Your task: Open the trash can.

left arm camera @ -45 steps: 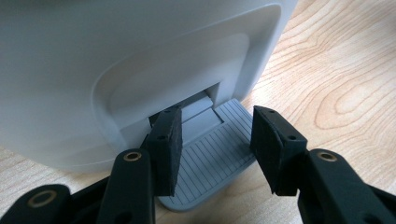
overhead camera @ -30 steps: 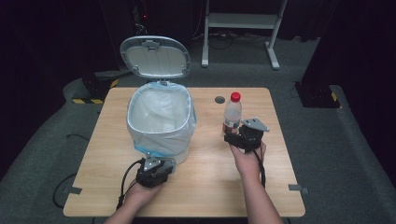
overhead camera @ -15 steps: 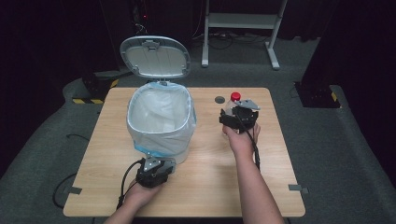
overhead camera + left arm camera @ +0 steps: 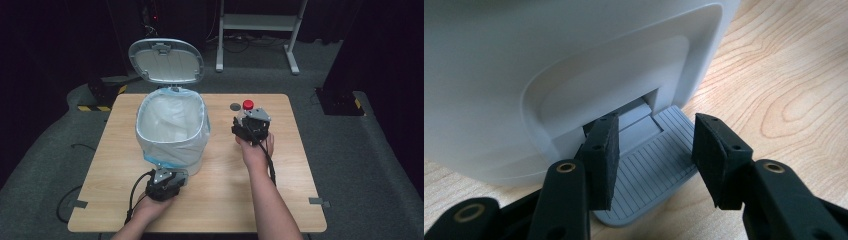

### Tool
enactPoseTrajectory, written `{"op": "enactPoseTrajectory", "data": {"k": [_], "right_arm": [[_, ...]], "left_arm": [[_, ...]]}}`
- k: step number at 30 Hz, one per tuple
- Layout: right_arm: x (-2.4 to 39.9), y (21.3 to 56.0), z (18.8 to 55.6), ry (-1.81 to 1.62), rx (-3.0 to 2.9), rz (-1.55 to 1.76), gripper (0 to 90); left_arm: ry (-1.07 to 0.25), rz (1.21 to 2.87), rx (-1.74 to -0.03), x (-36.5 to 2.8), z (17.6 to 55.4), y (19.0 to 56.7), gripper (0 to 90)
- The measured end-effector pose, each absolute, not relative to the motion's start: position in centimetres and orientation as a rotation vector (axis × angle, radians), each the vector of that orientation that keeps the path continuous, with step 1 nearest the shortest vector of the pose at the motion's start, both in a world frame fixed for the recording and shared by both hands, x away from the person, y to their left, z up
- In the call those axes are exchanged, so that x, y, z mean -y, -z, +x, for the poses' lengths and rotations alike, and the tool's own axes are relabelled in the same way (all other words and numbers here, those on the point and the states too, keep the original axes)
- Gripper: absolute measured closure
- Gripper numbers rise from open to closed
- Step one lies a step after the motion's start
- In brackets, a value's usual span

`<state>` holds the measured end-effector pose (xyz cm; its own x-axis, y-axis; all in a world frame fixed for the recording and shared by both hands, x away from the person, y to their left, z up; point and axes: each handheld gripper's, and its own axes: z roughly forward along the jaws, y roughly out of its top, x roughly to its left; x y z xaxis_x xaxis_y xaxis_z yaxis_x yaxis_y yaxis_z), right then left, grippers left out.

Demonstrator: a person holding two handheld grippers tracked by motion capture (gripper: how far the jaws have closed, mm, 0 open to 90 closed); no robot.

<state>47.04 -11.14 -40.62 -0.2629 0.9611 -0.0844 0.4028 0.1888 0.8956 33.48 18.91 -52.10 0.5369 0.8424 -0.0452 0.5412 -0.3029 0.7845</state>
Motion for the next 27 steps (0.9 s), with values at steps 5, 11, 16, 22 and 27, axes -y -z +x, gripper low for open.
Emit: {"op": "enactPoseTrajectory", "data": {"k": [5, 11, 16, 22, 27], "right_arm": [[10.6, 39.8, 43.6, -1.116, -1.785, 1.188, 26.6], [10.2, 39.6, 40.4, -1.178, -1.774, 1.119, 26.7], [10.2, 39.7, 38.4, -1.234, -1.762, 1.107, 26.8], [10.7, 39.8, 36.4, -1.3, -1.715, 1.097, 26.8], [11.3, 39.7, 35.3, -1.326, -1.677, 1.096, 26.8]], "left_arm": [[-0.487, 1.993, -1.12, -18.9, 33.5, 52.1, 53.7], [-0.487, 1.99, -1.121, -18.9, 33.5, 52.1, 53.6], [-0.487, 1.991, -1.122, -18.9, 33.5, 52.1, 53.7], [-0.489, 1.991, -1.121, -18.9, 33.5, 52.1, 53.7], [-0.488, 1.992, -1.123, -18.9, 33.5, 52.1, 53.7]]}}
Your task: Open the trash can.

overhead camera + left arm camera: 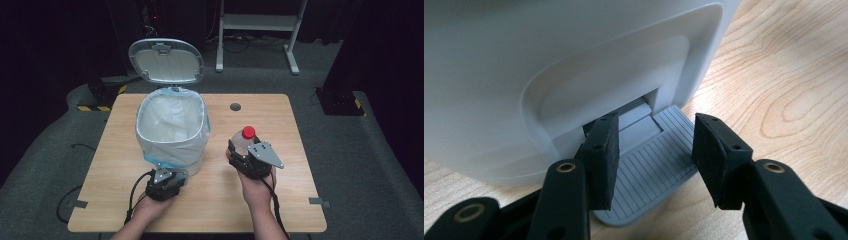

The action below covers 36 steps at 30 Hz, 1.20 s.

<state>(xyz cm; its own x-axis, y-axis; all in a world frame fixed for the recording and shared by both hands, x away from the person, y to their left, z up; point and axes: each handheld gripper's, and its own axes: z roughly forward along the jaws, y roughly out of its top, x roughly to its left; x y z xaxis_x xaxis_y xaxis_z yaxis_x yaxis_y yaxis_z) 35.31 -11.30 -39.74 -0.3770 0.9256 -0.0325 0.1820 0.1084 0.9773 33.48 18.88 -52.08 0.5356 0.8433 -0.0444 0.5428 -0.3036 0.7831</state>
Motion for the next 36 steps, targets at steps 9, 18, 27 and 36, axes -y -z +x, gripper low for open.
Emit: {"op": "enactPoseTrajectory", "data": {"k": [9, 18, 27, 36], "right_arm": [[12.0, 38.8, 33.9, -1.355, -1.62, 1.066, 26.8], [12.3, 37.2, 33.0, -1.383, -1.571, 1.024, 26.9], [12.5, 35.1, 32.4, -1.416, -1.515, 0.986, 26.9], [12.2, 33.8, 32.2, -1.444, -1.485, 0.937, 26.9]], "left_arm": [[-0.49, 1.991, -1.123, -18.9, 33.5, 52.1, 53.7], [-0.491, 1.991, -1.123, -18.9, 33.5, 52.1, 53.7], [-0.491, 1.993, -1.12, -18.9, 33.5, 52.1, 53.7], [-0.492, 1.981, -1.124, -18.8, 33.5, 52.1, 53.7]]}}
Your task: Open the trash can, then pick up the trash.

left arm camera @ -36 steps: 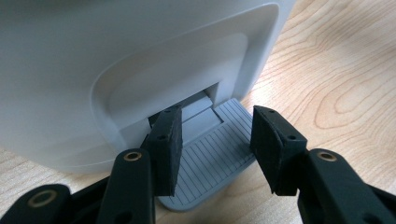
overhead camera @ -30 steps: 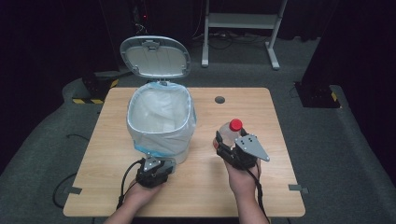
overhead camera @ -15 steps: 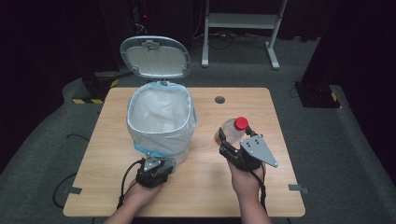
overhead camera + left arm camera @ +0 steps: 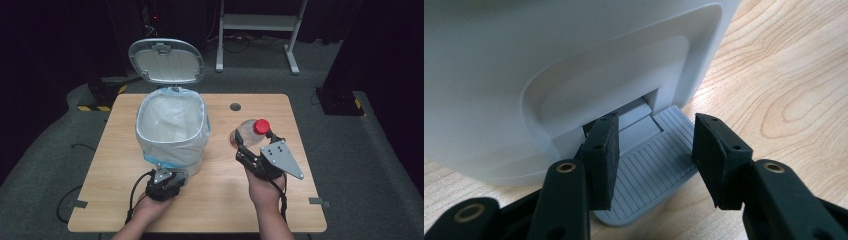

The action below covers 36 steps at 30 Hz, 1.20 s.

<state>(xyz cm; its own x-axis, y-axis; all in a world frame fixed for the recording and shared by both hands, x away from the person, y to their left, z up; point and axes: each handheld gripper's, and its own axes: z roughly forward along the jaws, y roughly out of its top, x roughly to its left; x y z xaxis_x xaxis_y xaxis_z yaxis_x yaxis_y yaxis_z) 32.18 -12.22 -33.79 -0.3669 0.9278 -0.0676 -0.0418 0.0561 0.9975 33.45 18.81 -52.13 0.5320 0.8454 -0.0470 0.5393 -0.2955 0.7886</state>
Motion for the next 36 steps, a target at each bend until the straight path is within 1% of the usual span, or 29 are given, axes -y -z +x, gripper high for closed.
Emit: {"op": "enactPoseTrajectory", "data": {"k": [15, 28, 36], "right_arm": [[11.8, 32.0, 32.1, -1.48, -1.436, 0.894, 26.9], [11.3, 31.1, 32.2, -1.494, -1.433, 0.882, 26.9], [10.4, 29.2, 31.9, -1.542, -1.414, 0.85, 26.9]], "left_arm": [[-0.488, 1.983, -1.124, -18.8, 33.5, 52.1, 53.7], [-0.489, 1.984, -1.12, -18.8, 33.7, 52.1, 53.7], [-0.49, 1.992, -1.118, -18.9, 33.7, 52.1, 53.7]]}}
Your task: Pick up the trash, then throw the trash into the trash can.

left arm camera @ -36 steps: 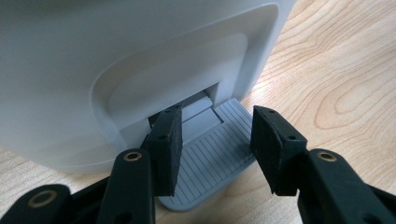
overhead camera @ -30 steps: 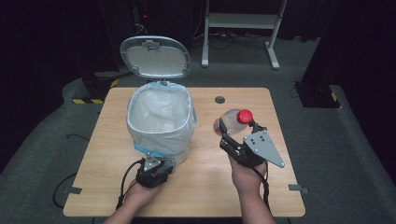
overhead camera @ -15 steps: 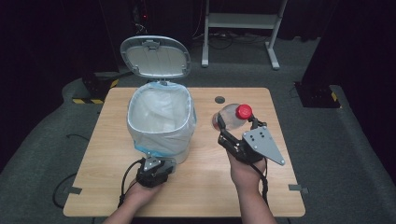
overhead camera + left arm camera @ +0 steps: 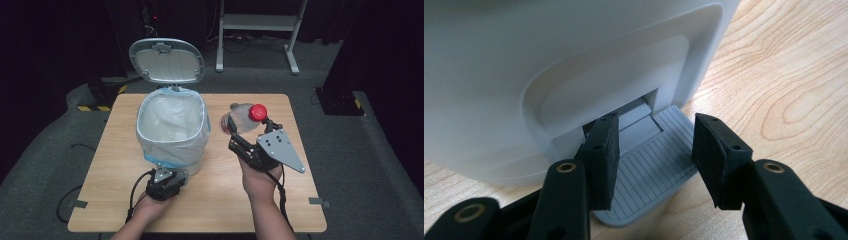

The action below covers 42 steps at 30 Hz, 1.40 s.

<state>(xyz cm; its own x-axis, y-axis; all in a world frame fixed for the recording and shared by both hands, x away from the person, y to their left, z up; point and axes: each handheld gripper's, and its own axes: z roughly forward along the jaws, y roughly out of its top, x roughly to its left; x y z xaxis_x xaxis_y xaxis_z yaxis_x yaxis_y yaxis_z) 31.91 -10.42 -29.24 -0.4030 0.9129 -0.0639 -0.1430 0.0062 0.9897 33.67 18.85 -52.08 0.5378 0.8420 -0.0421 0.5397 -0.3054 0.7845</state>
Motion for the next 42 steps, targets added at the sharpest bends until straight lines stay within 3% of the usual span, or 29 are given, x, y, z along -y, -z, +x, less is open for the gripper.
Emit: {"op": "enactPoseTrajectory", "data": {"k": [17, 42], "right_arm": [[5.6, 25.0, 31.7, -1.657, -1.427, 0.709, 27.0], [-1.3, 24.6, 34.5, -1.713, -1.542, 0.668, 26.9]], "left_arm": [[-0.49, 1.994, -1.117, -18.9, 33.6, 52.1, 53.7], [-0.483, 1.999, -1.115, -18.9, 33.7, 52.0, 53.7]]}}
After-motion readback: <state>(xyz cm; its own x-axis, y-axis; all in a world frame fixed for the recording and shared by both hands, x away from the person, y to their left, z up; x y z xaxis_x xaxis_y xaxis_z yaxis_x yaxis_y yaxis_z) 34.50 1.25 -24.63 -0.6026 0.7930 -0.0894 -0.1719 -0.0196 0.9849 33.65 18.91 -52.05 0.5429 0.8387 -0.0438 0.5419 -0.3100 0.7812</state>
